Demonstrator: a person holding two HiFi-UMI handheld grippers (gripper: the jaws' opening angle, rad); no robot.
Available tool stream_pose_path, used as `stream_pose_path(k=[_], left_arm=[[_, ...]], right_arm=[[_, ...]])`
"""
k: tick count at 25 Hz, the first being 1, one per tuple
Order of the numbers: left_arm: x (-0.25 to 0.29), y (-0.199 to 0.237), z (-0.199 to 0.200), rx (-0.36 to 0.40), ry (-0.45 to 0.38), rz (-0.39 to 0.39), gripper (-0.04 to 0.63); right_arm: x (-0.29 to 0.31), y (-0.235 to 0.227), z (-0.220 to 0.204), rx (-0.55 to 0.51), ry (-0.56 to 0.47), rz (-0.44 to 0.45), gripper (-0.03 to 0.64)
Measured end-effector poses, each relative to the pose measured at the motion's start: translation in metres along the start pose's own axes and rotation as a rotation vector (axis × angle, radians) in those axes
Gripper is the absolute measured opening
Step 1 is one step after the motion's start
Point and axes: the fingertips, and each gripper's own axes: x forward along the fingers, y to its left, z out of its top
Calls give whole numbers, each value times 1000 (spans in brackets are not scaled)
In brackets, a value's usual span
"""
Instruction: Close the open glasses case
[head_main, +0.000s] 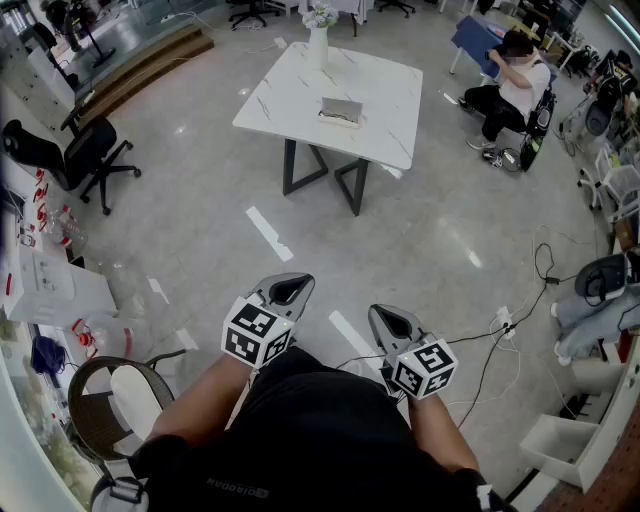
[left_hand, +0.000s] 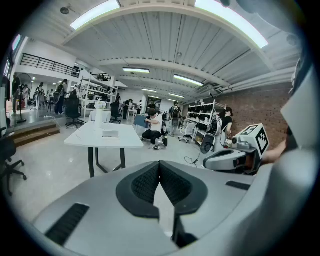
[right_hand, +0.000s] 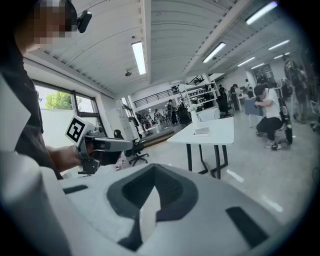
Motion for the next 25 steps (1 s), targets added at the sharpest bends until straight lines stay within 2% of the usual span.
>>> stream_pose_path(k=[19, 23, 25], left_arm=[[4, 11, 3, -5, -9, -5, 4], [4, 17, 3, 98, 4, 16, 4], [4, 21, 4, 99, 1, 1, 5]], right_arm=[[15, -1, 3, 5, 23, 1, 2], [25, 3, 8, -17, 28, 0, 2], [32, 7, 13, -22, 18, 9, 2]])
